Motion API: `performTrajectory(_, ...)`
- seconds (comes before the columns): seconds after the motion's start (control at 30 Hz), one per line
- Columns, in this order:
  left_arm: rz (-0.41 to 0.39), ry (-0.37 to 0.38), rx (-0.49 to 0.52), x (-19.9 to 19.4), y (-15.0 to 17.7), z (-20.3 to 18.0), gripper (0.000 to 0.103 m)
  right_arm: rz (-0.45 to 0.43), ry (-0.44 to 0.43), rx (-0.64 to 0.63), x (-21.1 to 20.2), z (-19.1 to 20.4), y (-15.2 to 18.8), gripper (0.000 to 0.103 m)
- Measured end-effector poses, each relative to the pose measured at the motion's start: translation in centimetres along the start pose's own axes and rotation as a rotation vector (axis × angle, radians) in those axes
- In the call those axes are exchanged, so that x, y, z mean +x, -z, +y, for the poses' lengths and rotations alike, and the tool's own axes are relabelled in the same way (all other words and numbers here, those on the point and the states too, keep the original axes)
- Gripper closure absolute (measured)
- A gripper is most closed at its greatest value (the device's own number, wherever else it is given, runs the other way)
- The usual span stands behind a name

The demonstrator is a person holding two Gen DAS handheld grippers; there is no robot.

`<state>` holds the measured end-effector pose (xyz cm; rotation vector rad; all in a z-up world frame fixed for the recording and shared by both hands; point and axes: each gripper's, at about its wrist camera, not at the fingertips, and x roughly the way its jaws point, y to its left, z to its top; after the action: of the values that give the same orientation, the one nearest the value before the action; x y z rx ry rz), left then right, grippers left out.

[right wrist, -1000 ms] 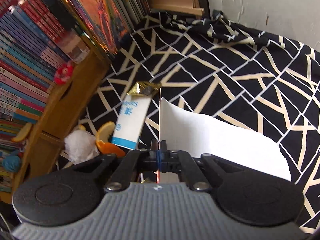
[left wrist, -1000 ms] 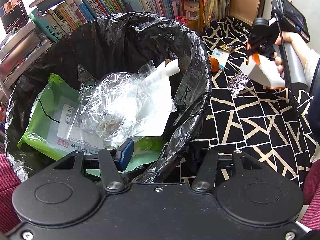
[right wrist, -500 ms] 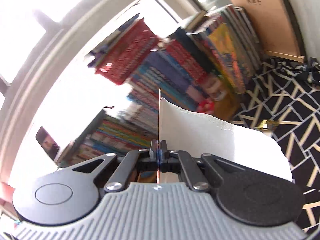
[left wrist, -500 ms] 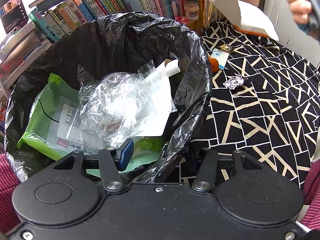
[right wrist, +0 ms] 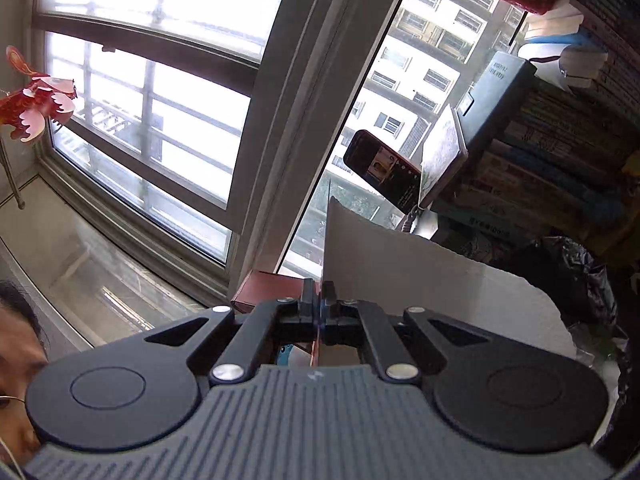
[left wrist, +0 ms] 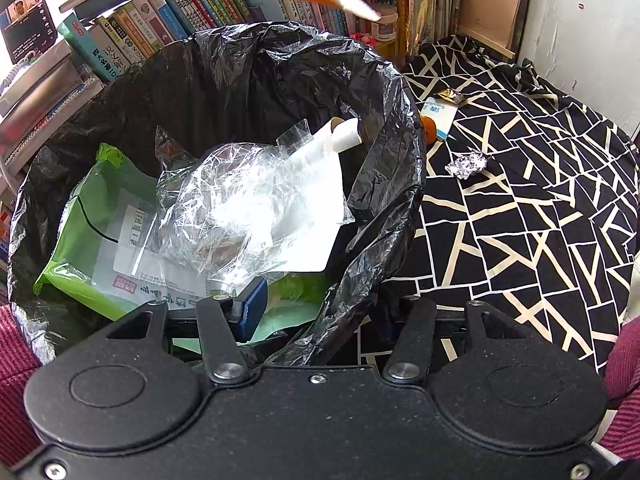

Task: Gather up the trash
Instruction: 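Carry the white paper sheet into the black bag and open the right gripper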

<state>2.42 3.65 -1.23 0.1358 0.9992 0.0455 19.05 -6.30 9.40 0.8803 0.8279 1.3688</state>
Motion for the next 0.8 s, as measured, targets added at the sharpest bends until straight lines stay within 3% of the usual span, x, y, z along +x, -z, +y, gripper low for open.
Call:
performTrajectory(0.1,0.0,0.0,0.002,0.0,0.1,0.0,0.052,0.065,0.053,0.013,1.8,-1.1,0.6,0.093)
performTrajectory(0.17,0.0,0.0,0.001,0.0,0.1,0.0,0.052,0.109,0.104,-0.005,2.8,-1.7,1.0,0.084)
performTrajectory(0.23,0.0,0.0,0.001,0.0,0.1,0.0,0.052,0.13,0.146,-0.011,2.9,-2.2,1.7,0.044)
performTrajectory(0.27,-0.001,0.0,0.001,0.0,0.1,0.0,0.052,0.131,0.158,-0.014,3.0,-2.4,1.8,0.039)
performTrajectory(0.4,-0.001,0.0,0.002,0.0,0.1,0.0,0.052,0.13,0.165,-0.013,2.5,-2.7,2.0,0.027)
performTrajectory(0.6,0.0,0.0,-0.001,-0.1,0.1,0.1,0.052,0.09,0.164,-0.034,1.2,-2.2,1.4,0.019)
performTrajectory(0.7,-0.001,0.0,0.001,-0.1,0.1,0.0,0.052,0.05,0.21,-0.06,-0.3,-2.1,1.2,0.015)
performTrajectory(0.8,0.0,0.0,0.0,-0.1,0.1,0.0,0.052,-0.008,0.314,-0.097,-2.4,-2.4,1.1,0.013)
